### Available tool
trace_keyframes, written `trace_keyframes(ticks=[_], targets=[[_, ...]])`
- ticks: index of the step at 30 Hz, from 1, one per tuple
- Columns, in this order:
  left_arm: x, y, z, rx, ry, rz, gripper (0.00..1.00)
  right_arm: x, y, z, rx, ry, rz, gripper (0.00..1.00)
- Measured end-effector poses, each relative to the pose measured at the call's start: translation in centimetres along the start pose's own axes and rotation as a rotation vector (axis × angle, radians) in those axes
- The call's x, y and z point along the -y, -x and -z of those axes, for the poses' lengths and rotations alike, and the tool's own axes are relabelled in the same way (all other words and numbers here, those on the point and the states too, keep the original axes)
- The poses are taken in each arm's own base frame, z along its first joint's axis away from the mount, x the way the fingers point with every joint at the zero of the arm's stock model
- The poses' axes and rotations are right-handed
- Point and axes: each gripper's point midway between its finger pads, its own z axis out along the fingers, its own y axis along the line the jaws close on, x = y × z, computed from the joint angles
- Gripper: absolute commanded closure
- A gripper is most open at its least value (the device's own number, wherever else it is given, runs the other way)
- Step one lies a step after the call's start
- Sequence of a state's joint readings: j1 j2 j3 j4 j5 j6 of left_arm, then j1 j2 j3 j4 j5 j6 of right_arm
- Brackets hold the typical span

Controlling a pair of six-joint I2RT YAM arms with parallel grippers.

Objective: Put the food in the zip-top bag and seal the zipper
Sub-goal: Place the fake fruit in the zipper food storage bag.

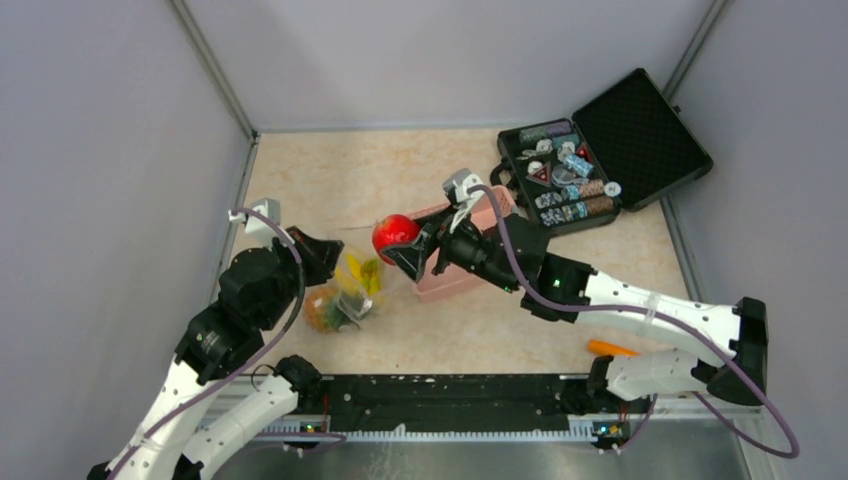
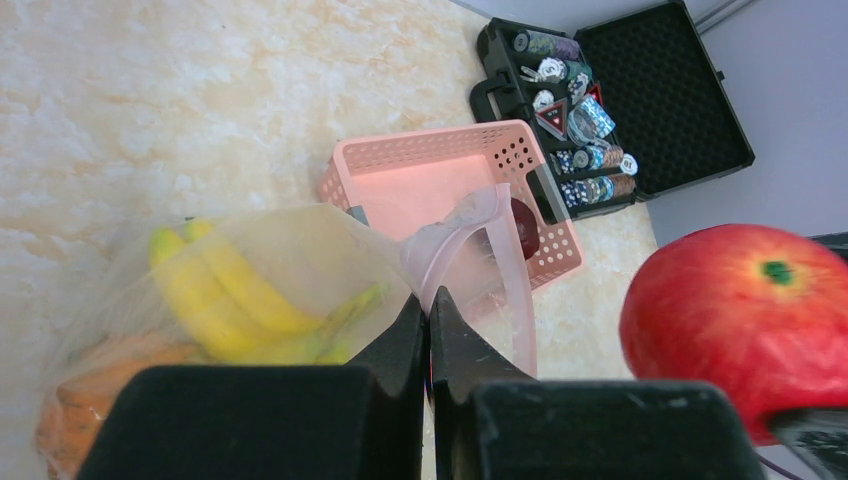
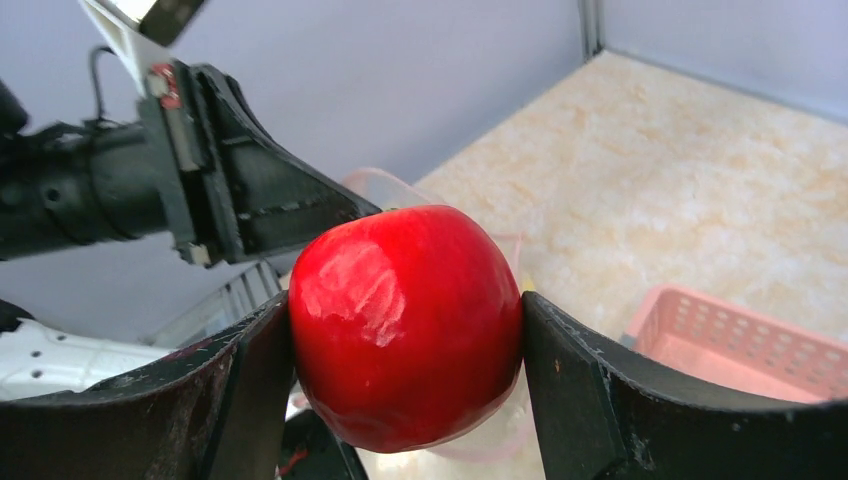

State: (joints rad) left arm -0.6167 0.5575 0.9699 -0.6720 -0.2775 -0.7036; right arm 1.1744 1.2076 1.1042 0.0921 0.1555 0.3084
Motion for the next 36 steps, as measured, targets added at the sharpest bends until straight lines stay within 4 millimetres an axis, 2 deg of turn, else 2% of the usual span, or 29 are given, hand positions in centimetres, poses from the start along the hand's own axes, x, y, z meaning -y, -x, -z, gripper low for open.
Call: trace_keyframes(ticks=[2, 4, 8, 12, 15, 22, 25, 29, 36], targets=[[0.0, 0.0, 0.0, 0.000, 0.000, 0.000, 1.00, -0.6, 1.0, -0.1, 0.038, 0.025, -0.006, 0.49], [0.0, 0.0, 0.0, -0.001, 0.000, 0.001, 1.00, -1.1, 0.7, -0.7, 0.036, 0.052, -0.009, 0.49], [0.1, 0.0, -0.1, -0.001, 0.000, 0.001, 1.00, -1.5, -3.0, -3.2, -0.057, 0.083, -0.014, 0.49], [0.0, 0.1, -0.1, 0.002, 0.001, 0.001, 1.00, -0.2, -8.0, -5.1, -0.172, 0.033, -0.009, 0.49], [0.0, 0.2, 0.0, 0.008, 0.001, 0.002, 1.00, 1.2, -9.3, -5.2, -0.203, -0.034, 0.005, 0.48], [-0.1, 0.2, 0.2, 0.011, 0.001, 0.002, 1.00, 4.9, -9.0, -4.6, -0.181, -0.241, 0.039, 0.46], [-0.1, 0.2, 0.2, 0.010, 0.000, 0.002, 1.00, 5.7, -8.5, -4.2, -0.168, -0.286, 0.045, 0.45], [0.0, 0.1, 0.1, 0.004, -0.001, 0.001, 1.00, 4.9, -7.9, -4.3, -0.155, -0.245, 0.028, 0.45], [0.1, 0.1, 0.1, 0.002, -0.003, 0.001, 1.00, 1.5, -7.9, -4.9, -0.162, -0.078, -0.043, 0.45]])
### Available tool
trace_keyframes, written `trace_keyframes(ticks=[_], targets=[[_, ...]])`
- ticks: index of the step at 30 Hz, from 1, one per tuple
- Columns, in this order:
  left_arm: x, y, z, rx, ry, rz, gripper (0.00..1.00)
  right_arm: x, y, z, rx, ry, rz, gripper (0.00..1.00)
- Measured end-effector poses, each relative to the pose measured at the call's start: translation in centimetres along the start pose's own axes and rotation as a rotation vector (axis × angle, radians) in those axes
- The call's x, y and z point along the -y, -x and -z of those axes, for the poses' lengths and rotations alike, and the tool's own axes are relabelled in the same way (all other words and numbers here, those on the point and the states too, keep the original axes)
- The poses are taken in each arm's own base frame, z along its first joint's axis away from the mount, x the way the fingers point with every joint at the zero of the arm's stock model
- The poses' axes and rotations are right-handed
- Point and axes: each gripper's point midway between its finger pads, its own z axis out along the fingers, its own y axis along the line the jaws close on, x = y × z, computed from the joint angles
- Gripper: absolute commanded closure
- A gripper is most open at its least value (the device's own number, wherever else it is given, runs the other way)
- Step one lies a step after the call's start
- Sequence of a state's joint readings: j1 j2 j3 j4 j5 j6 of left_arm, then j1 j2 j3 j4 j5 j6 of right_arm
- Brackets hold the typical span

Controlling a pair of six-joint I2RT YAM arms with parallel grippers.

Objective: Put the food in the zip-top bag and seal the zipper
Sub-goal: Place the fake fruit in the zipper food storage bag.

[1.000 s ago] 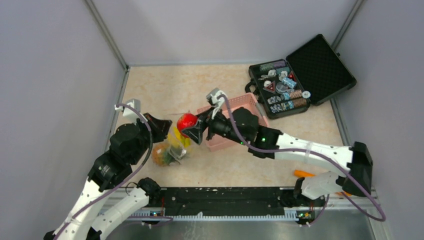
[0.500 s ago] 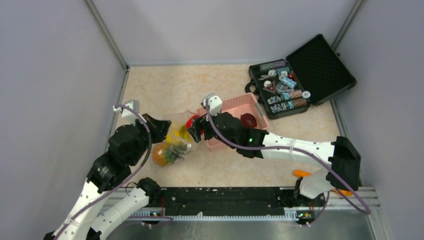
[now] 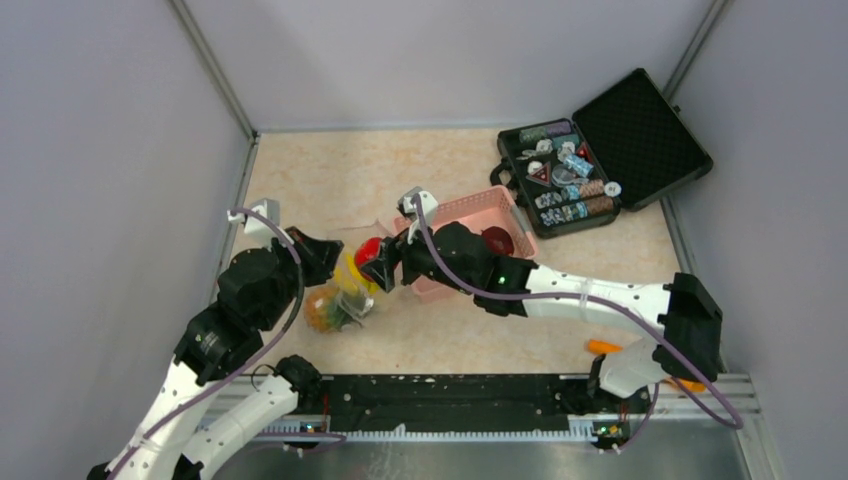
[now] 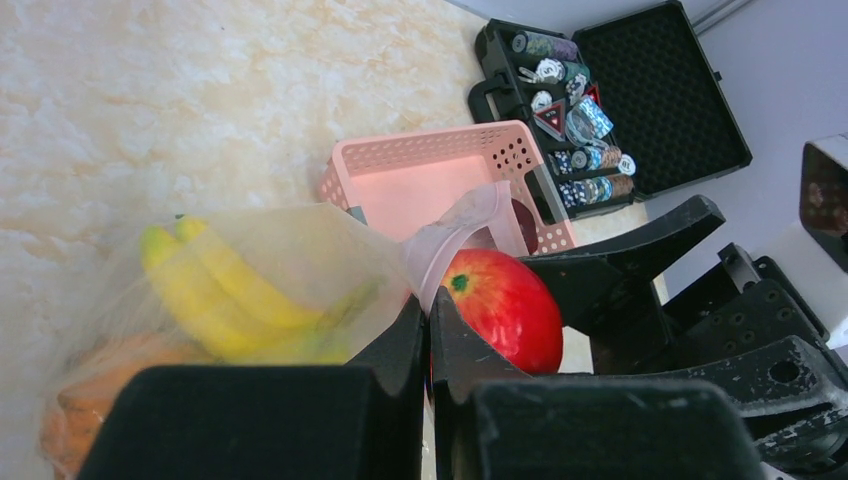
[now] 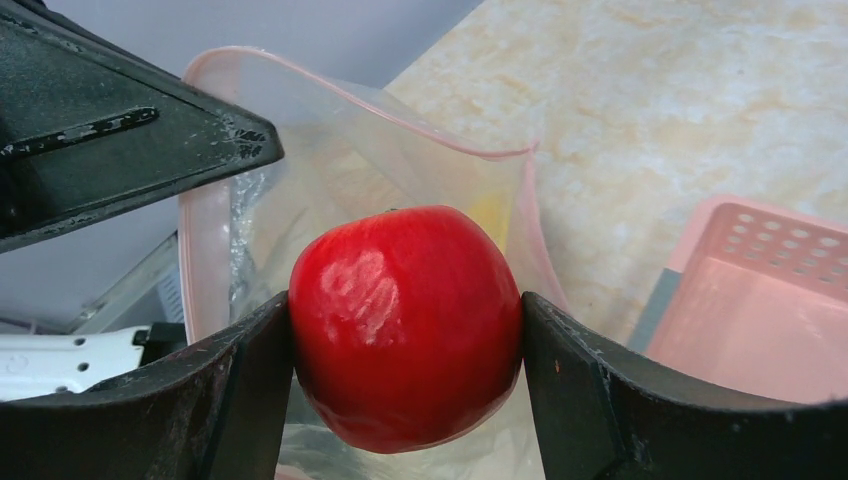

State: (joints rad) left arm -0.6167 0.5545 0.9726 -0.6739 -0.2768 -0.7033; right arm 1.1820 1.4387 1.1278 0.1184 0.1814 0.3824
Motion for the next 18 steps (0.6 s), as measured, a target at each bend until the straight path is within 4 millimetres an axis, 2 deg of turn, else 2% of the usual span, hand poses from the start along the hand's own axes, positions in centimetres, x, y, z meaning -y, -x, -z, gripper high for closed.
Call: trace_keyframes(ticks=[7, 12, 18], targets=[[0.1, 0.1, 0.0, 0.001, -0.002, 0.001, 1.00, -1.4, -1.4, -2.2, -0.049, 0.057, -0.027, 0.43], [0.1, 0.0, 0.1, -0.003, -0.006, 0.001, 1.00, -1.5, -2.4, -3.1, -0.073, 0.063, -0.033, 0.41], [0.1, 0.0, 0.1, -0.004, -0.006, 0.001, 1.00, -2.1, -2.2, -4.3, -0.081, 0.078, -0.039, 0.34]])
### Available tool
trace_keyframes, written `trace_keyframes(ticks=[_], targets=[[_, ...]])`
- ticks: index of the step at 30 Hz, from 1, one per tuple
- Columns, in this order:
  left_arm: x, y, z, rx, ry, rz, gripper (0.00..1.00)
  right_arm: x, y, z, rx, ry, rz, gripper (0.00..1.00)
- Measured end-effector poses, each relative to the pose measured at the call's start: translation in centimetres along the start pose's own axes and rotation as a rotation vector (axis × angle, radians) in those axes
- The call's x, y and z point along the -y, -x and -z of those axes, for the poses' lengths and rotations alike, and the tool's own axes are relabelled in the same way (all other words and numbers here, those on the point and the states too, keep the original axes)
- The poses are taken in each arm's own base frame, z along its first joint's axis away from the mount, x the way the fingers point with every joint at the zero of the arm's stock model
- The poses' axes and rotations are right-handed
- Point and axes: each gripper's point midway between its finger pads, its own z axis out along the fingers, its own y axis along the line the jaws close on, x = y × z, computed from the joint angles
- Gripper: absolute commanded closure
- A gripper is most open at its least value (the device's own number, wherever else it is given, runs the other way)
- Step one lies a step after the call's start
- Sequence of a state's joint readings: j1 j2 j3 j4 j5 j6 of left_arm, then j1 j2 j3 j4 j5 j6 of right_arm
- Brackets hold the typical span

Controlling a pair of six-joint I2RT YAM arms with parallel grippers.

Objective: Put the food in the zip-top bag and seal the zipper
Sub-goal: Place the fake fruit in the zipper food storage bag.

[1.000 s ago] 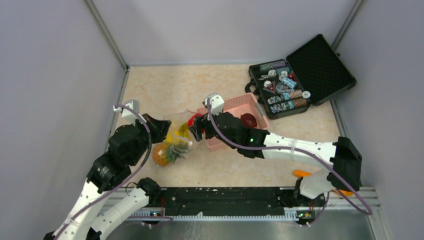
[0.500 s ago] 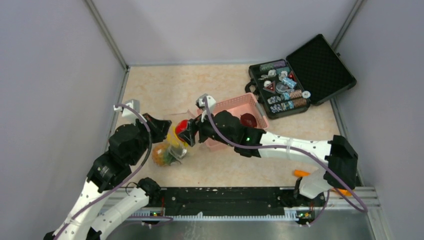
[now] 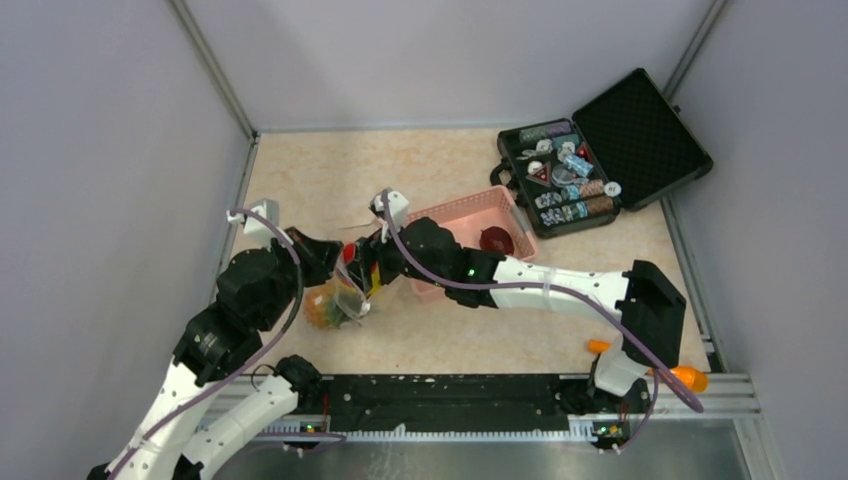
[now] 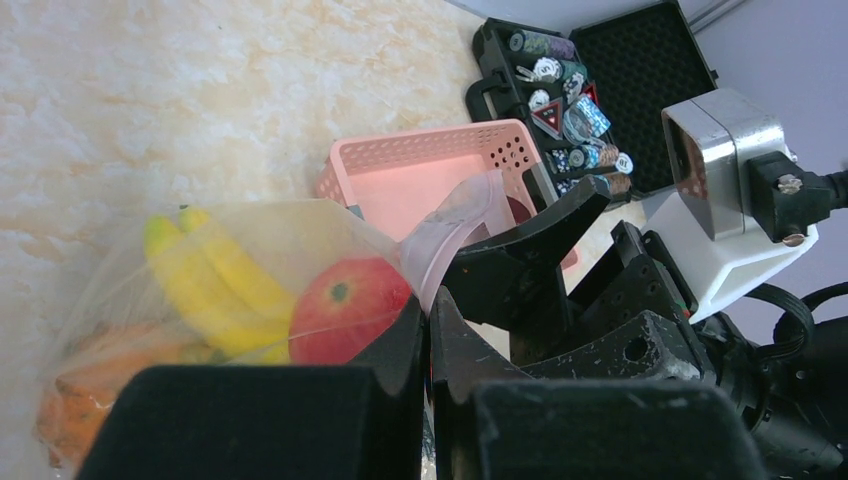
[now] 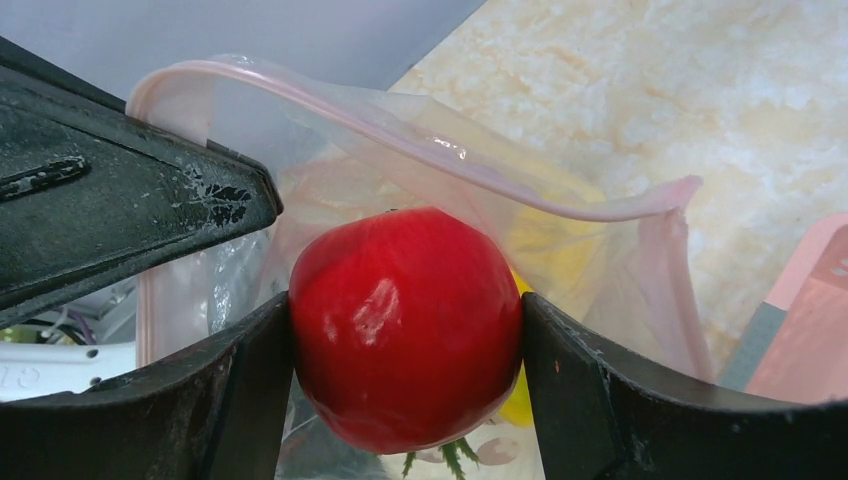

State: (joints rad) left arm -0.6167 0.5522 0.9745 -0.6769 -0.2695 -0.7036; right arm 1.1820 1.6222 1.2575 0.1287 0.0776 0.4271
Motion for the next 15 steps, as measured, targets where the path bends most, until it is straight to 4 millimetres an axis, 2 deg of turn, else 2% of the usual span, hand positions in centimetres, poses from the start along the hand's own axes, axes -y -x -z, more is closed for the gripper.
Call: trace_keyframes(ticks=[8, 15], targets=[[0.0, 0.0, 0.1, 0.001, -0.002, 0.000, 1.00, -0.3, -0.3, -0.2, -0.010, 0.008, -0.055, 0.19], [0.0, 0.2, 0.4, 0.009, -0.006, 0.002, 1.00, 0.1, 0.8, 0.0, -0.017, -0.016, -0.066, 0.17]])
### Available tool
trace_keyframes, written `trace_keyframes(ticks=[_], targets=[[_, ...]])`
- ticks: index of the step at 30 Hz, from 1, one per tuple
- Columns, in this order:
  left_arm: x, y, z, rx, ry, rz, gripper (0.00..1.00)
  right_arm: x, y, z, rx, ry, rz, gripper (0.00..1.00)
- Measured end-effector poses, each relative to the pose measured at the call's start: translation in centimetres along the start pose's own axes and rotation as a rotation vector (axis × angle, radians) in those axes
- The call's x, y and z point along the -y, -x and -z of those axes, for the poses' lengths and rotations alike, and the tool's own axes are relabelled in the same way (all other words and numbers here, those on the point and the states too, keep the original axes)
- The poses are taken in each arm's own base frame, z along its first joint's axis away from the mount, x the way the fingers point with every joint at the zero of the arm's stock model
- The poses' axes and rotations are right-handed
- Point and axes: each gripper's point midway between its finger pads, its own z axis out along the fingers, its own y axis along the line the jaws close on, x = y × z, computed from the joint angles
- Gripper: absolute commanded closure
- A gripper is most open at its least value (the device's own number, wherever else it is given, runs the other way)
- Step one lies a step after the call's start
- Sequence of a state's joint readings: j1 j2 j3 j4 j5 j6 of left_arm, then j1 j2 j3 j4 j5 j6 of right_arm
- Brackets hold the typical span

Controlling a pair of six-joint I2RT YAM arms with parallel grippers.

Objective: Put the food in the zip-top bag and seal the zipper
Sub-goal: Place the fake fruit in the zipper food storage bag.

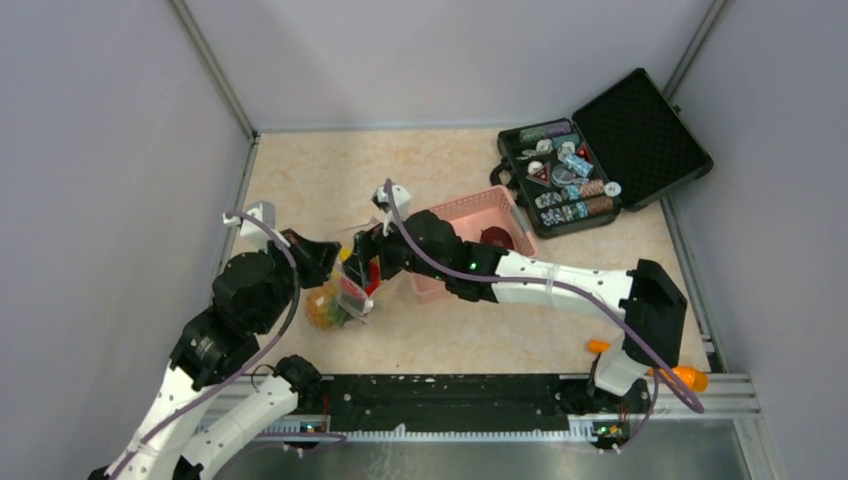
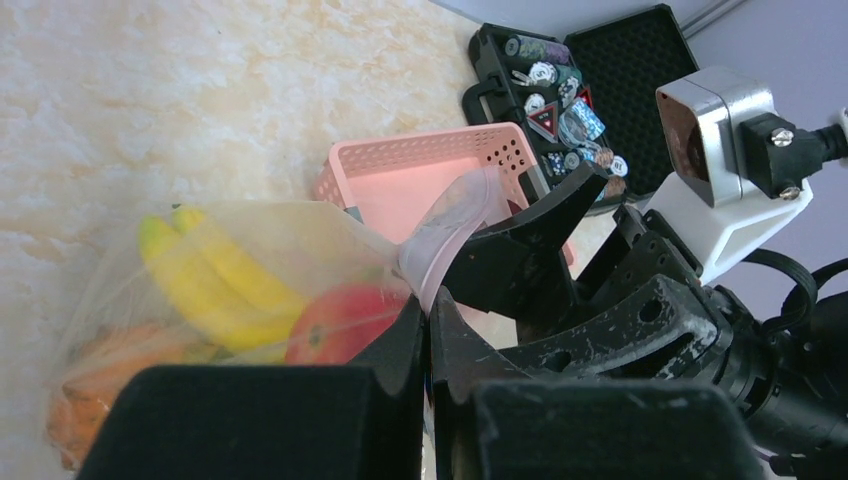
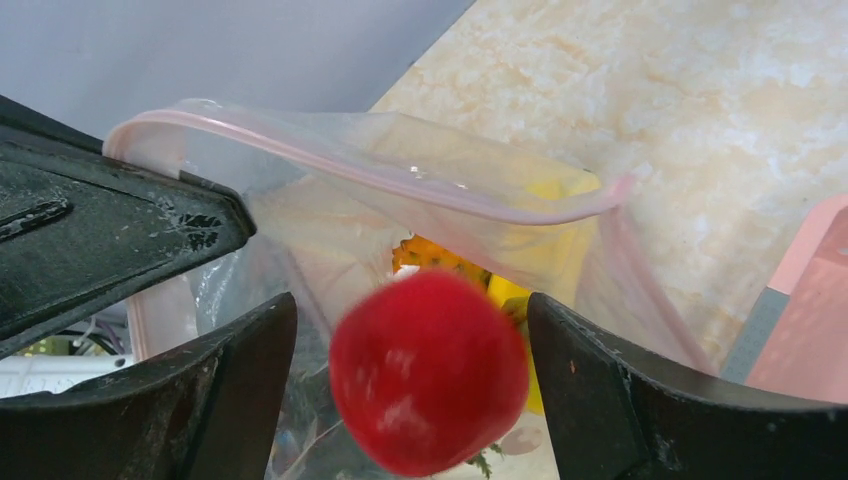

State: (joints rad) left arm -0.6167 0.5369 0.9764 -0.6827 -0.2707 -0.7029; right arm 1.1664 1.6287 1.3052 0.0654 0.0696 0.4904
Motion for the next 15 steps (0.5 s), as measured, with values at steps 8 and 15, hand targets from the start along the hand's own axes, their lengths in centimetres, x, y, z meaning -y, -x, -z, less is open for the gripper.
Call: trace_keyframes(ticks=[8, 15], targets=[[0.0, 0.1, 0.2, 0.006, -0.001, 0.002, 1.00, -0.2, 0.7, 0.5, -0.012, 0.073, -0.065, 0.17], [-0.1, 0.2, 0.2, 0.009, 0.002, 0.002, 1.00, 0.8, -0.2, 1.8, -0.048, 0.026, -0.050, 0.20]])
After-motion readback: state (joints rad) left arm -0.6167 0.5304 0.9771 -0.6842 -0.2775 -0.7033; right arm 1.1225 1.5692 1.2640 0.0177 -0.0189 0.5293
